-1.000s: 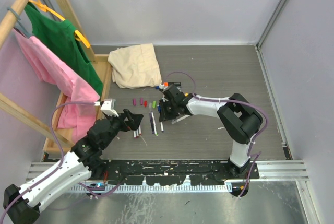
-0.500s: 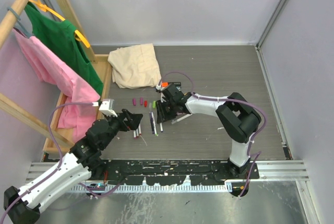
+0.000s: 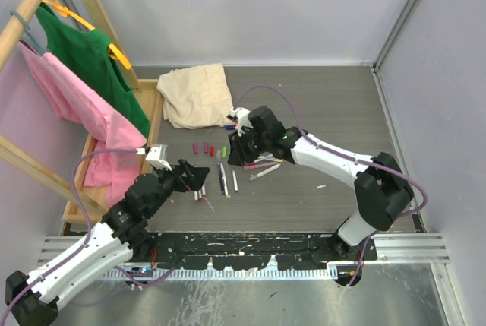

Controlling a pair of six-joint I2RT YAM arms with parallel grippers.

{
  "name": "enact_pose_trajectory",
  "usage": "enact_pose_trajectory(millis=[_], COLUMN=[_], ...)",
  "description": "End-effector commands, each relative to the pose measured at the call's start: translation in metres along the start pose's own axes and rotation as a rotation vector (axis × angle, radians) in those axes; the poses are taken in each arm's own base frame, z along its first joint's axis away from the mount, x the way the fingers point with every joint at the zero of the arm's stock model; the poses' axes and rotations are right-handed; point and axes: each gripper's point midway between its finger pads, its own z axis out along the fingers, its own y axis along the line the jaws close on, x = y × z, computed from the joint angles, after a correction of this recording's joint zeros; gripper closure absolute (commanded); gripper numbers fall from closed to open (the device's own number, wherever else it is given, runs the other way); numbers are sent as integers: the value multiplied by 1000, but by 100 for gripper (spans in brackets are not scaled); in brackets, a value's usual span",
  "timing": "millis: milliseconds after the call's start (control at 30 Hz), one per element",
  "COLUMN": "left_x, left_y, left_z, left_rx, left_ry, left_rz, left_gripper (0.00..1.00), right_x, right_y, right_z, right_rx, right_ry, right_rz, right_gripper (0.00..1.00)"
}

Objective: Open the pen caps
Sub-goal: Place the pen at the center of the board, then move the pen to the center of the board.

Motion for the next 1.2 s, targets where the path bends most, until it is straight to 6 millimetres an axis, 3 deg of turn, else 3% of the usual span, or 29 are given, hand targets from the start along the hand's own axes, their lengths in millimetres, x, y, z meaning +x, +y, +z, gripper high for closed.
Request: enact_pose_trajectory(millis=[0, 133, 267, 367, 400, 533, 700, 800, 1167], left_x=[-11, -11, -9, -7, -6, -6, -4, -2, 2], left_y=[-15, -19, -21, -22, -23, -29, -30, -27, -24], left_z=[2, 4, 7, 10, 11, 14, 16, 18, 18], left_rx=[65, 82, 93, 103, 109, 130, 119, 108, 103], left_ry=[-34, -40, -31, -32, -33, -24, 4, 7, 6], left_rz=[-14, -10, -11, -26, -31, -32, -15, -13, -30], left_gripper=[6, 5, 5, 1, 0, 2, 2, 2, 2], right_x=[-45, -66, -104, -98, -89, -55, 0, 21, 90], right_y=[5, 4, 3, 17, 19, 13, -24, -38, -66], right_z=[-43, -87, -131, -143, -141, -126, -102, -92, -48], right_rx=[-138, -247, -166, -210, -237, -305, -278, -275, -389], right_ry=[-101, -128, -264, -328, -336, -252, -97, -36, 281], right_rz=[-195, -390, -674, -867, -926, -1076, -1234, -1285, -1320], right_gripper=[62, 63, 59, 13, 5, 1, 10, 21, 82])
